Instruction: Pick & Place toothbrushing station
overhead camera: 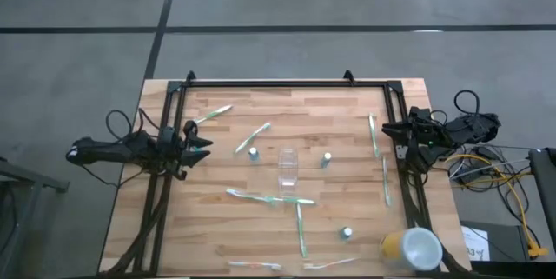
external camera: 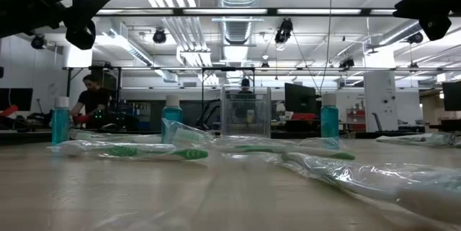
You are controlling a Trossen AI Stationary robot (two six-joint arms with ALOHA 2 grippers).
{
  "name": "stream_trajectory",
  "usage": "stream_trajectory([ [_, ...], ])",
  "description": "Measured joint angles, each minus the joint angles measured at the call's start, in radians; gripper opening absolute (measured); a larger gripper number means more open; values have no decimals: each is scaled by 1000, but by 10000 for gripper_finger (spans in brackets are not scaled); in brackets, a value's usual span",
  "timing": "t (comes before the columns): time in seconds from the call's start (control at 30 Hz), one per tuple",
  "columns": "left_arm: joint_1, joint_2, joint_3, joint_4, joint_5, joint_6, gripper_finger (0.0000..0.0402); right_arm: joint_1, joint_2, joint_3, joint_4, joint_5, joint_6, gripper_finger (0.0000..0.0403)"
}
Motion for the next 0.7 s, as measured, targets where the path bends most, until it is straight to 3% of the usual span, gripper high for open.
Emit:
stream_trajectory([
  [0.7, 0, 0, 0, 0, 0, 0, 156, 0, 0, 0, 0, 0, 0, 79],
])
